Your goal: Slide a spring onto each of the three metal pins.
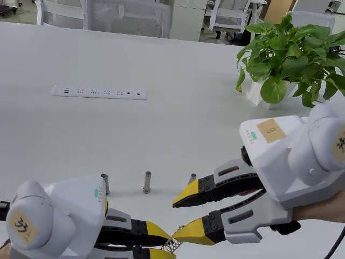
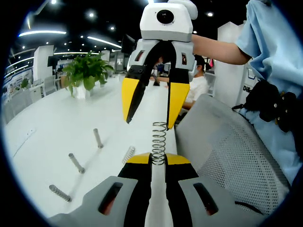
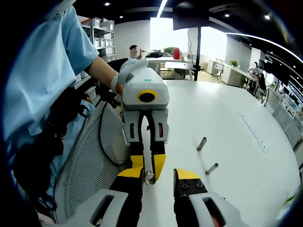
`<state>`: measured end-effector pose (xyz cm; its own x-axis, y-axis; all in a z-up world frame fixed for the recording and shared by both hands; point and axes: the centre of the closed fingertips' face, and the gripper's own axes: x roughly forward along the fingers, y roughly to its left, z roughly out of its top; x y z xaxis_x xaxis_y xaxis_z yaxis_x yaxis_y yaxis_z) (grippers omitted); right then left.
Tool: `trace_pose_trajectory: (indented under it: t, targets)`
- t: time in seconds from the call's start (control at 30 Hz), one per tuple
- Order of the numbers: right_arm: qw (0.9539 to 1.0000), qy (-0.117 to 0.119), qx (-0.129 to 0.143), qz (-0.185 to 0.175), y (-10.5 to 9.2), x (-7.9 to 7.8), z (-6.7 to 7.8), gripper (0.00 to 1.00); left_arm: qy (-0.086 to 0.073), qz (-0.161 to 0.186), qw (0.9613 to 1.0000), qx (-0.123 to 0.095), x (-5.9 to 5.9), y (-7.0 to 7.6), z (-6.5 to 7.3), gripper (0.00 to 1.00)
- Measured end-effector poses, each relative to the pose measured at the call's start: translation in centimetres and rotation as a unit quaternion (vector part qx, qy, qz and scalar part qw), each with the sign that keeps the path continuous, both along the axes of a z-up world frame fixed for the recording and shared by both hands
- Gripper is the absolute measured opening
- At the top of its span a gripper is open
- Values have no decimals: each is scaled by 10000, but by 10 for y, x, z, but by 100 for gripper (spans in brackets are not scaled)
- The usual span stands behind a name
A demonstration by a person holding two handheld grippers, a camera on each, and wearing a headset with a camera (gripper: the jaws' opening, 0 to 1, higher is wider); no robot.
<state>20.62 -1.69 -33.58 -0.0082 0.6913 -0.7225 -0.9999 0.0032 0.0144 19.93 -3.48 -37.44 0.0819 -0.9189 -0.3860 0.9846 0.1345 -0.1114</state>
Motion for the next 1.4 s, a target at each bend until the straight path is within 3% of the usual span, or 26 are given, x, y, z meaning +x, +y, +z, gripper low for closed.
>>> trace_pose_trajectory:
  t: [0.13, 0.27, 0.63, 1.07, 1.4]
  targets:
    - [9975, -120, -571, 393, -5, -4, -9, 21, -10, 40, 10000, 67, 2, 2, -3, 6]
    - [9962, -85, -695, 524, -3, -6, -11, 19, -38, 55, 9999, 98, 3, 3, -4, 6]
    - [9943, 184, -831, 636, 1, -9, -21, 16, -78, 112, 9999, 30, 4, 2, -1, 6]
    - [9940, 304, -848, 619, -2, -12, -26, 8, -88, 135, 9998, -138, 4, -5, 6, 6]
    - [9922, 441, -996, 613, -6, -14, -28, 7, -126, 10, 9999, -45, 1, -10, 5, 6]
